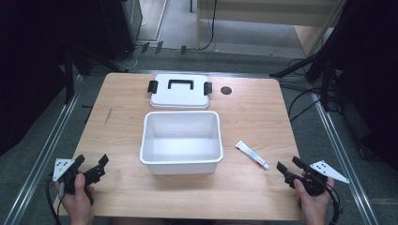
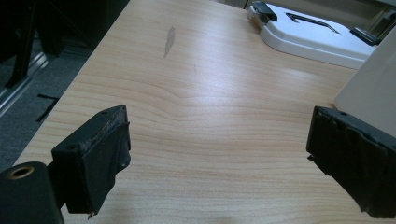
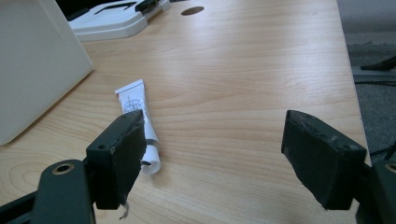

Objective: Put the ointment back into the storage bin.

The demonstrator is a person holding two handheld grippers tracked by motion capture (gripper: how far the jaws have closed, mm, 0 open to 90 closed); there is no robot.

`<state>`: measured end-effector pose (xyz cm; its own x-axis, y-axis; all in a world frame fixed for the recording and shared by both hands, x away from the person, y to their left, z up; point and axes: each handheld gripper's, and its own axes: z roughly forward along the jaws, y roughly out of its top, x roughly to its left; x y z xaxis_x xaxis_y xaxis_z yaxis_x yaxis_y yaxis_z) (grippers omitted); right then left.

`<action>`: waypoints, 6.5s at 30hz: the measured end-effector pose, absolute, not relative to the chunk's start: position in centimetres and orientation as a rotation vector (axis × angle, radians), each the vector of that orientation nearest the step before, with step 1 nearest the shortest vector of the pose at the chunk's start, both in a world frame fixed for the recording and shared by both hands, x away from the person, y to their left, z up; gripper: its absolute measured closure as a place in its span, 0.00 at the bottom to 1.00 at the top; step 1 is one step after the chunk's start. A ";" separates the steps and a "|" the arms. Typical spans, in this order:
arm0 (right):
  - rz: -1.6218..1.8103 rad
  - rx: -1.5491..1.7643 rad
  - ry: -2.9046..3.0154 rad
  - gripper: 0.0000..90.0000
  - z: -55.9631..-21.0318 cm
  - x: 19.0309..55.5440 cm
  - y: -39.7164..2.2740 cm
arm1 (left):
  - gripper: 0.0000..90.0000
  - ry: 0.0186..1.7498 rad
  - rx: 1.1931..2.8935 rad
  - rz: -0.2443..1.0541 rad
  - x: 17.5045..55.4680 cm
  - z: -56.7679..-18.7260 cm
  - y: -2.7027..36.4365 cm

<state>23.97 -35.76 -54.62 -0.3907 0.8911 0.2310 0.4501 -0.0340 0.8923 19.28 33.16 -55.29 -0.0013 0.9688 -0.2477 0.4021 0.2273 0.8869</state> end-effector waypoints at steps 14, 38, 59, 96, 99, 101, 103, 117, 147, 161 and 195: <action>1.309 1.494 1.965 0.31 -52.8 24.9 -35.5 | 0.07 1.565 1.353 0.794 19.3 -55.2 32.8; 0.452 1.417 2.613 0.29 -48.2 29.6 -30.5 | 0.12 1.598 1.355 0.793 19.5 -55.2 32.7; 0.150 1.289 2.808 0.55 -48.2 33.2 -25.3 | 0.12 1.580 1.357 0.769 19.6 -55.3 32.9; 0.027 1.200 2.844 0.78 -50.1 36.4 -20.8 | 0.13 1.583 1.360 0.750 19.7 -55.3 33.0; 0.020 1.194 2.842 0.78 -50.1 36.4 -20.7 | 0.13 1.584 1.360 0.750 19.7 -55.3 33.0; 0.017 1.193 2.841 0.79 -50.1 36.4 -20.7 | 0.13 1.585 1.360 0.749 19.7 -55.3 33.0; 0.011 1.183 2.840 0.79 -50.2 36.4 -20.6 | 0.13 1.585 1.360 0.748 19.7 -55.3 33.0; 0.015 1.212 2.836 0.80 -50.3 36.5 -20.6 | 0.13 1.590 1.352 0.739 19.8 -55.3 33.1; 0.215 1.244 2.849 0.80 -37.8 37.1 -16.0 | 0.14 1.597 1.352 0.732 19.9 -55.3 33.1; 0.269 1.179 2.854 0.80 -33.2 37.0 -12.5 | 0.14 1.600 1.350 0.725 19.9 -55.3 33.2; 0.311 1.011 2.974 0.80 -36.7 37.8 -3.7 | 0.14 1.602 1.343 0.713 19.9 -55.3 33.2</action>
<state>37.80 -3.68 -36.66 -0.7948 0.6019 0.0775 0.6049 0.7755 0.1808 19.92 33.24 -55.34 -0.0055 0.9629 -0.2696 0.4439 0.2440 0.8622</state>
